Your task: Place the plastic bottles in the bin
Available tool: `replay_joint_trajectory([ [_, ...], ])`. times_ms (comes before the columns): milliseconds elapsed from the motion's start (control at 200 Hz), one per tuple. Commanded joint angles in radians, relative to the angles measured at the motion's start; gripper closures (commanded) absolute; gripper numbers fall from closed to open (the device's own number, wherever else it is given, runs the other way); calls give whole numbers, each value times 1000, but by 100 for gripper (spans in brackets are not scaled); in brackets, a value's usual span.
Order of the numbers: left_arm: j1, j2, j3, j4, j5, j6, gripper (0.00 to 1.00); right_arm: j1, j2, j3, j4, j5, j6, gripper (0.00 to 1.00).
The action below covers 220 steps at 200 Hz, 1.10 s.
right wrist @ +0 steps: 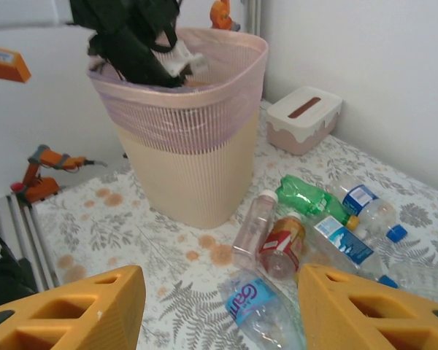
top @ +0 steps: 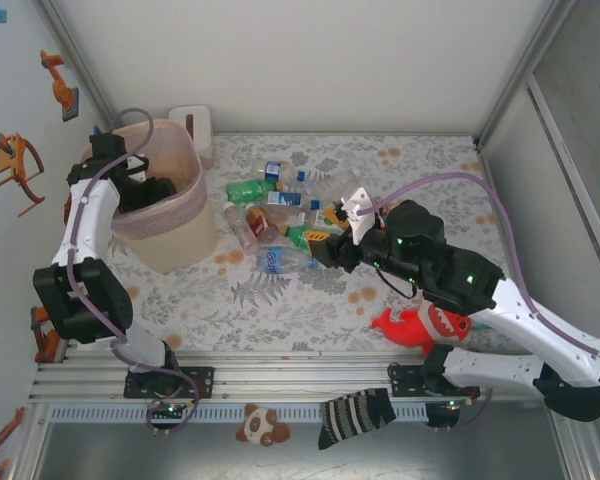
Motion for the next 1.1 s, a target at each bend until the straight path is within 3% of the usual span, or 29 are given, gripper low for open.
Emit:
replay_joint_trajectory([
  [0, 0, -41, 37, -50, 24, -1, 27, -7, 12, 35, -34, 27, -59, 43],
  [641, -1, -238, 135, -85, 87, 5, 27, -84, 138, 63, -128, 21, -181, 44],
  [766, -1, -293, 146, -99, 61, 0, 27, -101, 158, 69, -142, 8, -191, 44],
  [956, 8, -357, 148, -156, -66, 3, 26, -116, 184, 84, -153, -22, -203, 45],
  [1097, 10, -407, 123, -163, -24, -1, 27, -135, 205, 80, -175, -41, -238, 46],
])
